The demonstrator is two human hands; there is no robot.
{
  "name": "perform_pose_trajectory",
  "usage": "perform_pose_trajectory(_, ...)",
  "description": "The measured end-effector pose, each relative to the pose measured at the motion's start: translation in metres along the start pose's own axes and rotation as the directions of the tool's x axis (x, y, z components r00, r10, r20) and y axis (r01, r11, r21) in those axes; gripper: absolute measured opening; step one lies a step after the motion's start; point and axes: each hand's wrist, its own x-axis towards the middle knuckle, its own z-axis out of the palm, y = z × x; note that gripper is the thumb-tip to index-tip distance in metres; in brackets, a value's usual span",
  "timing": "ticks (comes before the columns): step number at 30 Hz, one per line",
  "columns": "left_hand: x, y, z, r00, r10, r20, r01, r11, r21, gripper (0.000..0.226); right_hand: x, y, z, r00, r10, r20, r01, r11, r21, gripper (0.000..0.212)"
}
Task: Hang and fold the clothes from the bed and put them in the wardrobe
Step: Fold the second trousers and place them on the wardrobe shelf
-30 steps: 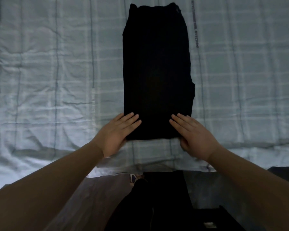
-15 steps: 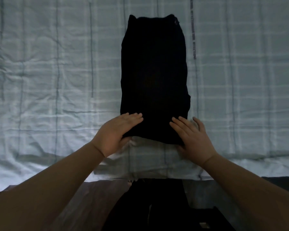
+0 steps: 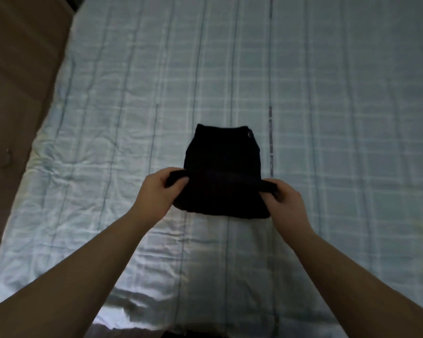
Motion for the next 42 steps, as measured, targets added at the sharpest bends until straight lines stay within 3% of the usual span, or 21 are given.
perform_pose_trajectory(6,0.078,0.015,0.008,0.987,-0.104,-0.119,0.079,0.977,-0.200,0.010,0.081,-0.018,0.018,0.998,-0.017,-0.053,0.017,1.000,0.005,0.016)
perform_pose_trajectory(11,0.148,0.003,0.026,0.979,-0.113,-0.168,0.101,0.992,-0.082,0.016,0.147,-0.010,0.033,0.993,-0.008,-0.117,-0.010,0.989,-0.148,0.020)
perform_pose_trajectory(15,0.178,-0.021,0.043,0.969,-0.205,-0.141,0.196,0.977,-0.079,0.036,0.183,0.018,0.046,0.990,0.049,-0.130,-0.081,0.962,-0.261,0.024)
perform_pose_trajectory(17,0.182,-0.036,0.049,0.969,-0.199,-0.148,0.204,0.979,0.016,0.042,0.188,0.029,0.052,0.988,0.044,-0.148,-0.090,0.944,-0.317,0.025)
perform_pose_trajectory(21,0.179,-0.058,0.055,0.975,-0.114,-0.193,0.139,0.983,0.124,0.040,0.194,0.042,0.062,0.979,-0.054,-0.197,-0.034,0.909,-0.416,0.022)
perform_pose_trajectory(24,0.176,-0.065,0.059,0.970,-0.013,-0.243,0.075,0.966,0.249,0.045,0.197,0.042,0.067,0.978,-0.039,-0.204,-0.054,0.902,-0.429,0.027)
perform_pose_trajectory(26,0.169,-0.063,0.064,0.942,0.226,-0.249,-0.074,0.861,0.504,0.048,0.193,0.037,0.067,0.968,-0.012,-0.249,-0.097,0.901,-0.422,0.041)
perform_pose_trajectory(28,0.162,-0.060,0.072,0.897,0.436,-0.077,-0.266,0.671,0.692,0.049,0.182,0.026,0.068,0.939,-0.164,-0.303,-0.009,0.868,-0.496,0.048)
perform_pose_trajectory(29,0.159,-0.059,0.078,0.887,0.461,0.031,-0.339,0.604,0.721,0.052,0.175,0.021,0.069,0.920,-0.286,-0.266,0.085,0.812,-0.577,0.048)
perform_pose_trajectory(31,0.158,-0.067,0.088,0.898,0.406,0.169,-0.386,0.542,0.746,0.058,0.163,0.020,0.078,0.900,-0.435,-0.041,0.270,0.627,-0.730,0.052)
perform_pose_trajectory(33,0.162,-0.080,0.093,0.916,0.337,0.217,-0.368,0.494,0.787,0.060,0.162,0.031,0.087,0.918,-0.368,0.149,0.333,0.510,-0.793,0.057)
perform_pose_trajectory(36,0.171,-0.092,0.095,0.930,0.293,0.224,-0.343,0.462,0.818,0.062,0.177,0.053,0.090,0.957,-0.230,0.179,0.275,0.505,-0.818,0.062)
perform_pose_trajectory(42,0.181,-0.104,0.102,0.932,0.301,0.203,-0.337,0.510,0.791,0.062,0.194,0.072,0.091,0.951,-0.255,0.176,0.292,0.550,-0.782,0.060)
